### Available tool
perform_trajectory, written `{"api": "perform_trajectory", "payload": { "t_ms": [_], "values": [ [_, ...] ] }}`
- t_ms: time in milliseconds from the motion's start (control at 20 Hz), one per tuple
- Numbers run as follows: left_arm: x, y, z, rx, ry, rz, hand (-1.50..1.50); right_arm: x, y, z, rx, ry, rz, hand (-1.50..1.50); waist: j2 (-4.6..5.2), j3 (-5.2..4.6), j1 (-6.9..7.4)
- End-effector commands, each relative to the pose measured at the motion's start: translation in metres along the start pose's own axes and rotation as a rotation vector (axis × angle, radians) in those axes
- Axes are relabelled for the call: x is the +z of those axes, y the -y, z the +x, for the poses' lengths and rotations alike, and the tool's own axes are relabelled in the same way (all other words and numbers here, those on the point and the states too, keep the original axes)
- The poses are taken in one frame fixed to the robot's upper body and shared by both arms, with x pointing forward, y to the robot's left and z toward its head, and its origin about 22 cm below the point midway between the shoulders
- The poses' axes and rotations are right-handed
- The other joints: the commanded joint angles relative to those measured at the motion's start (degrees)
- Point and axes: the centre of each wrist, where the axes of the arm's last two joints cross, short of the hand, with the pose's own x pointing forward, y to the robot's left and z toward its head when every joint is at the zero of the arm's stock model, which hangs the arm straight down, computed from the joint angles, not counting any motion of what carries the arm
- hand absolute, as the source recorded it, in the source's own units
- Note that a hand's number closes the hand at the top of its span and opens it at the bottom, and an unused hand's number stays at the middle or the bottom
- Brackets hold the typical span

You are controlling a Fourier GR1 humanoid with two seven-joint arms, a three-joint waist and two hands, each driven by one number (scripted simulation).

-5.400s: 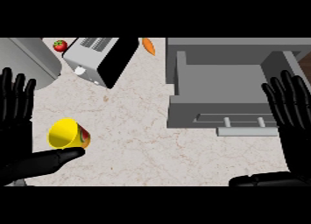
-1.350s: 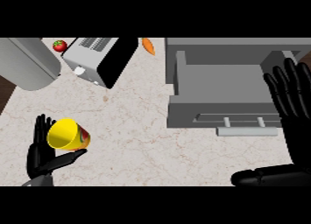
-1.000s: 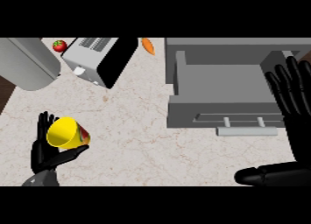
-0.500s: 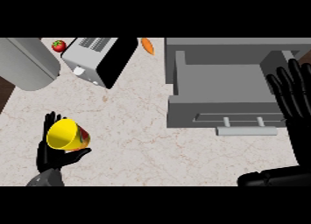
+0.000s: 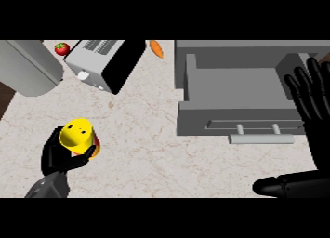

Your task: Pick up the cup, place it into the drawer and close the drawer

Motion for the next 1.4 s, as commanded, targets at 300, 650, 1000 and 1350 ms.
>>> {"api": "perform_trajectory", "payload": {
  "t_ms": [300, 650, 1000, 1350],
  "values": [
    [-0.013, 0.026, -0.002, -0.014, 0.127, -0.094, 1.5, 0.007, -0.005, 0.008, 0.009, -0.003, 0.006, -1.5, -0.11, 0.02, 0.09],
    [-0.022, 0.046, 0.009, 0.053, 0.223, -0.167, 1.5, -0.004, 0.005, 0.01, 0.015, -0.005, -0.017, -1.5, -0.34, 0.08, 1.03],
    [-0.049, 0.089, 0.038, 0.056, 0.225, -0.335, 1.5, 0.002, -0.013, 0.006, 0.006, -0.007, -0.013, -1.5, -0.47, 0.11, 1.06],
    [-0.051, 0.138, 0.099, 0.098, 0.233, -0.411, 1.5, 0.016, 0.003, -0.001, 0.002, -0.035, -0.02, -1.5, -0.48, 0.11, 1.03]
  ]
}}
